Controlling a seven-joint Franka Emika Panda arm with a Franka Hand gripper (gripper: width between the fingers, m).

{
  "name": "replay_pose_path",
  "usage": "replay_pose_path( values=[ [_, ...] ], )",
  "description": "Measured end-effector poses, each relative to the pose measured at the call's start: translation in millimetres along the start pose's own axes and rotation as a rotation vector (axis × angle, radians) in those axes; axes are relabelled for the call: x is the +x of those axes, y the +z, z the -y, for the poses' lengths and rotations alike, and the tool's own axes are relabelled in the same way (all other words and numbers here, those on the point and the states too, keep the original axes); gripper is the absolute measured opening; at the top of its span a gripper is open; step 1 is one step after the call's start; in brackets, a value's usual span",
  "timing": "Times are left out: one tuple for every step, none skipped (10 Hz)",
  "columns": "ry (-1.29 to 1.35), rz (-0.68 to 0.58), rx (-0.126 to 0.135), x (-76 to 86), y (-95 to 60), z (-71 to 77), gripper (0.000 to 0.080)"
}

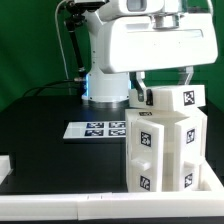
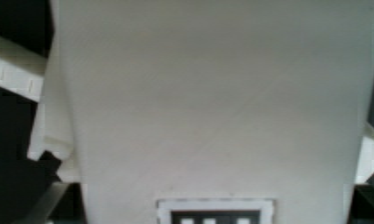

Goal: Assemble cabinet

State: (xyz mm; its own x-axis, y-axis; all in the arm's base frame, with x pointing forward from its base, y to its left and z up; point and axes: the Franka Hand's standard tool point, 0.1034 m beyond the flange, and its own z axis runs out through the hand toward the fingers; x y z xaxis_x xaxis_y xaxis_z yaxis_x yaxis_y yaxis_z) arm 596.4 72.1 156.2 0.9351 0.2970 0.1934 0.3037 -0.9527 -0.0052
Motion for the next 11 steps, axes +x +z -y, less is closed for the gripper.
replay_pose_path(
  values=[
    [0.103,-0.003,0.0,0.3,0.2,1.6,0.0557],
    [0.202,-0.003,0.001,0.1,0.4,1.3,0.0557],
    [0.28,-0.005,0.006,0.0,0.6,1.3,0.0557],
    [0.317,-0.017,0.007,0.1,1.2,0.7,0.0558],
    [0.387,-0.017,0.01,0.1,1.2,0.5,0.0558],
    [0.425,-0.017,0.014,0.0,1.2,0.5,0.0558],
    [0.47,-0.016,0.016,0.0,1.3,0.4,0.0558],
    [0.551,-0.016,0.021,0.0,1.3,0.5,0.0558],
    [0.609,-0.015,0.025,-0.1,1.4,0.5,0.0558],
    [0.679,-0.014,0.03,-0.4,1.5,0.8,0.0558],
    [0.829,-0.016,0.041,-1.6,1.3,1.2,0.0558]
  ],
)
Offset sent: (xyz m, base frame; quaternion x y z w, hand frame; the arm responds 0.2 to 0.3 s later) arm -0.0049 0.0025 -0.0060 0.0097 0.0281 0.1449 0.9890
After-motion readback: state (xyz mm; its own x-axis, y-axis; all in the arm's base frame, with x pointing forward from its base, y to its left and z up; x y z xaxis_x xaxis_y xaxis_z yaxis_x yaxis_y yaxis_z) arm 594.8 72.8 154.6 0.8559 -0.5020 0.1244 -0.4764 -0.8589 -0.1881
